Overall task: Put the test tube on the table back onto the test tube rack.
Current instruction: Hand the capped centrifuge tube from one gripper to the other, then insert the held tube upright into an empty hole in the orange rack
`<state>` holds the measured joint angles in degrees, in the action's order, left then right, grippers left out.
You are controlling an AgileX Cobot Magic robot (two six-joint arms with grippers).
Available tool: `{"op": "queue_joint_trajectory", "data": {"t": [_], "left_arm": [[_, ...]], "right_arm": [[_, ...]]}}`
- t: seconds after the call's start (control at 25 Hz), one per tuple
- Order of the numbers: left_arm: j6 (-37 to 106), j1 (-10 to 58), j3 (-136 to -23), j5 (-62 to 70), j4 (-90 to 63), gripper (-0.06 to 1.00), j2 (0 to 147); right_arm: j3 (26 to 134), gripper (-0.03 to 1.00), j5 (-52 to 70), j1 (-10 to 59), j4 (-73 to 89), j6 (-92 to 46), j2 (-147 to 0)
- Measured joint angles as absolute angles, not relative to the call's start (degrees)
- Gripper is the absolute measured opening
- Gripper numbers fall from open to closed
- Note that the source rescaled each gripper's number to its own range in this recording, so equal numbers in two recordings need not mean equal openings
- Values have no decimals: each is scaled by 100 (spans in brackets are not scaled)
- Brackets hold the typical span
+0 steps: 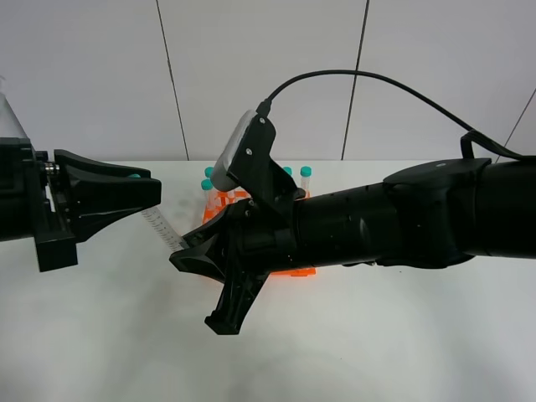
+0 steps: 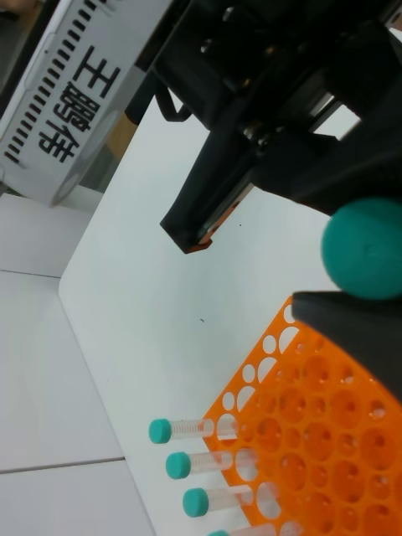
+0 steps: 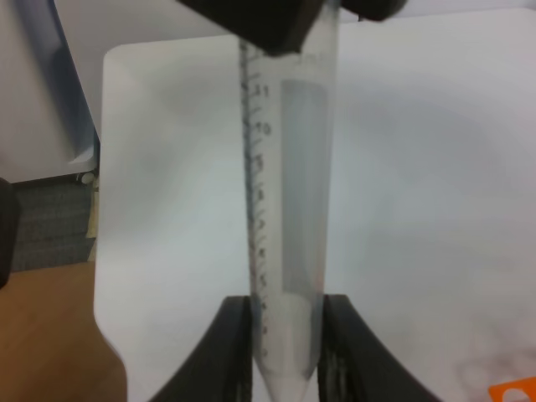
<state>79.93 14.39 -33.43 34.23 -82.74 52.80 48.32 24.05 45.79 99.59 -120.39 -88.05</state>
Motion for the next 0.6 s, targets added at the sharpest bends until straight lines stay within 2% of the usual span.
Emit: {"op": "queue_joint_trajectory", "data": {"t": [0.08, 0.12, 0.16, 0.24, 0.32, 0.44, 0.6], "left_arm": [[8004, 1439, -3343, 3446, -8274, 0, 5280], [8011, 1439, -3343, 3448, -8274, 0, 5280], [8011, 1439, -3343, 3461, -8274, 0, 5280], [8011, 1439, -3343, 3461, -8274, 0, 5280], [8011, 1439, -3343, 3465, -8274, 0, 5280], [8016, 1439, -3343, 3465, -8274, 0, 5280], [8016, 1439, -3343, 3465, -8274, 0, 5280]], "right_arm": [[4832, 5, 2405, 4579, 9959, -12039, -8805], [4832, 13, 2397, 4579, 9966, -12039, -8805], [4832, 29, 2384, 4579, 9966, -12039, -8805], [4832, 68, 2384, 4579, 9966, -12039, -8805], [4832, 90, 2371, 4579, 9966, -12039, -8805], [4832, 98, 2333, 4579, 9966, -12039, -8805], [4832, 100, 2233, 4579, 9971, -11988, -8805]]}}
